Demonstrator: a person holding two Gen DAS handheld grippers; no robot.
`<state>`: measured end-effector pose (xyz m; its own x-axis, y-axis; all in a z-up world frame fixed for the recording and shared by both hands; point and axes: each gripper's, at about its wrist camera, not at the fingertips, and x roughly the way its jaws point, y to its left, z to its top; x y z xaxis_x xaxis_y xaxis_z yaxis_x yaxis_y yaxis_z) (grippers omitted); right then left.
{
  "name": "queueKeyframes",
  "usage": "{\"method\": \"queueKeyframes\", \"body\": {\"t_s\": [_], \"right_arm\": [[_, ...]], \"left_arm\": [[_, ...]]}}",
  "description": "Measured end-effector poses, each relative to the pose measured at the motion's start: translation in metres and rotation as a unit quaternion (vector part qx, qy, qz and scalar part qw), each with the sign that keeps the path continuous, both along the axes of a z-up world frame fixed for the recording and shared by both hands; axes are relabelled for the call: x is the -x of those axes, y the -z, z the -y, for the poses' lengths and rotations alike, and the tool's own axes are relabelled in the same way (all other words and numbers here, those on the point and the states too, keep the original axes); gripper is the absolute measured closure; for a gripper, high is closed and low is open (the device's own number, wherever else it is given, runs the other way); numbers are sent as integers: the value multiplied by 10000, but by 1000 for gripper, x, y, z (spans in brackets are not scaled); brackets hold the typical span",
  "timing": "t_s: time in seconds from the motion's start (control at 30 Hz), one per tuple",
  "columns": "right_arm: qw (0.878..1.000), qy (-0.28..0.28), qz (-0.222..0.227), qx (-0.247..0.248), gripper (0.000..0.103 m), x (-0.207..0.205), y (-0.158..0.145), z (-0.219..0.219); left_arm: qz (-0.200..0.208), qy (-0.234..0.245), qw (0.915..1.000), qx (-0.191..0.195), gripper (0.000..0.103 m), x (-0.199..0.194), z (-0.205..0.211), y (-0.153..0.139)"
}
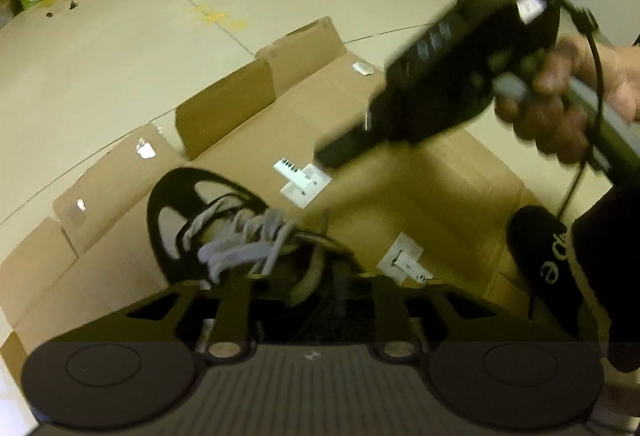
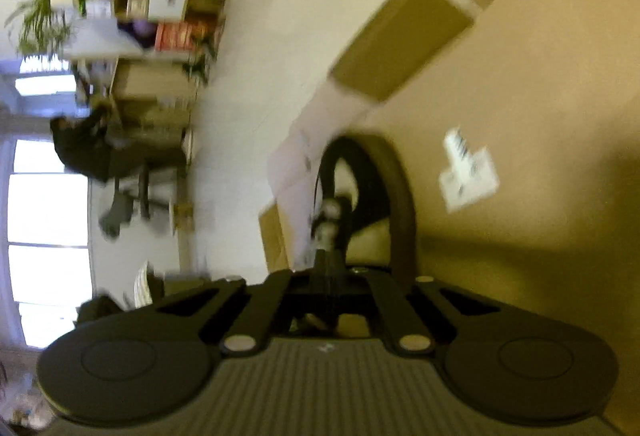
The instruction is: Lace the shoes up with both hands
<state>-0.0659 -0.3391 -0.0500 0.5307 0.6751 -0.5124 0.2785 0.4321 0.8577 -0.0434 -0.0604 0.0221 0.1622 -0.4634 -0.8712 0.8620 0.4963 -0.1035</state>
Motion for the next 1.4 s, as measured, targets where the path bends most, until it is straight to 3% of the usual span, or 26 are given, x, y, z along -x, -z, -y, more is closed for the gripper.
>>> {"method": "queueKeyframes", "body": {"t_s": [0.03, 0.1, 0.17, 0.37, 0.43, 0.47, 0.63, 0.83, 1.0, 1.17, 1.23, 1.3, 1.4], "right_arm": [[10000, 2, 32, 47, 102, -1, -2, 4], [9999, -59, 14, 112, 86, -3, -4, 7], [9998, -190, 1, 92, 79, -2, -3, 0], [9984, -501, -183, -181, 81, 3, 12, -28], [9979, -568, -201, -230, 99, 3, 16, -34], [9979, -607, -185, -148, 100, 3, 15, -36], [9972, -692, 101, 248, 100, 4, -9, -30], [9985, -285, 322, 344, 100, 6, -31, -5], [9993, -252, 101, 255, 92, 6, -19, -4], [9987, -409, -100, 274, 76, 6, -7, -18], [9989, -378, -172, 214, 71, 6, -1, -22], [9991, -353, -184, 131, 71, 4, 2, -26], [9992, -372, -108, 122, 72, 0, 2, -29]], "left_arm": [[-7, 0, 10000, 14, 72, 0, -3, -3], [-1, -27, 10000, 20, 72, 2, -3, -4], [-5, -45, 10000, 2, 72, 3, -4, -6], [4, -65, 10000, 18, 72, 6, -1, -6], [26, -66, 10000, -4, 70, 7, -3, -11], [36, -73, 10000, -18, 70, 8, -3, -12], [25, -192, 9998, 37, 70, 16, -9, -15], [-108, -163, 9998, 76, 70, 24, -4, -3], [81, 37, 9999, -141, 70, 30, 7, 6], [226, 201, 9991, -308, 70, 34, 22, 16], [191, 198, 9991, -324, 75, 35, 22, 17], [-71, 107, 9990, -437, 100, 32, 19, 19], [-42, 32, 9986, -530, 101, 30, 10, 13]]}}
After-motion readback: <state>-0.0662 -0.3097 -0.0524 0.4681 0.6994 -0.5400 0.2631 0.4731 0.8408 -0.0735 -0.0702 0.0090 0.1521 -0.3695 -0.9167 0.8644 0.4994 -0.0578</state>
